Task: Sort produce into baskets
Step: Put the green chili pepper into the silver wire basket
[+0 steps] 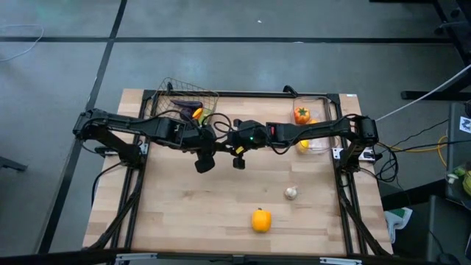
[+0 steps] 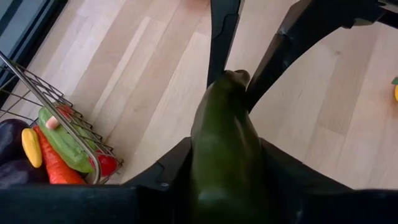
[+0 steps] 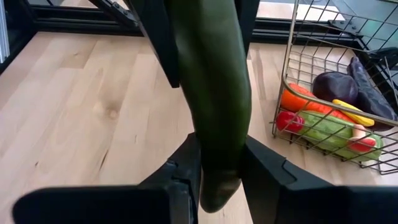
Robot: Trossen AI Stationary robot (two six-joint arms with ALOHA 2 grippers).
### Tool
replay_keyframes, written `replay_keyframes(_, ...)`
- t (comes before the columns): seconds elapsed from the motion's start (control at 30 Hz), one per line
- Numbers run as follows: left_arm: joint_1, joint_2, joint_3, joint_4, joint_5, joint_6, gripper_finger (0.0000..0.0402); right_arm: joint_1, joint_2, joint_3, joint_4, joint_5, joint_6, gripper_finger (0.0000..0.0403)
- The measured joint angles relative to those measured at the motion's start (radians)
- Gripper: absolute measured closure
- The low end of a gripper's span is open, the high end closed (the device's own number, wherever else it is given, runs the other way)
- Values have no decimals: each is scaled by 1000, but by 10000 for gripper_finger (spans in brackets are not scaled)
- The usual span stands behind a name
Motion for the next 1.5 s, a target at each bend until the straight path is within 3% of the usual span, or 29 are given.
replay_keyframes(0.27,0,0,0,1,-2,20,249,0,0,0,1,-2,7,296)
replay_keyframes(0.57,50,0,0,2,-23,61,256,0,0,0,-8,54,25,189)
replay_keyframes(0.73,112,0,0,4,-12,146,251,-1,0,3,-36,70,23,158)
replay_keyframes(0.87,169,1,0,3,1,215,248,-2,0,4,-90,104,21,151)
replay_keyframes(1.0,236,-1,0,-11,-98,255,251,6,4,-2,-190,168,26,150)
replay_keyframes(1.2,324,-1,0,-24,-75,324,248,-13,0,0,-314,293,27,150)
replay_keyframes(1.5,521,-1,0,-38,-162,340,247,-12,0,0,-480,136,26,150)
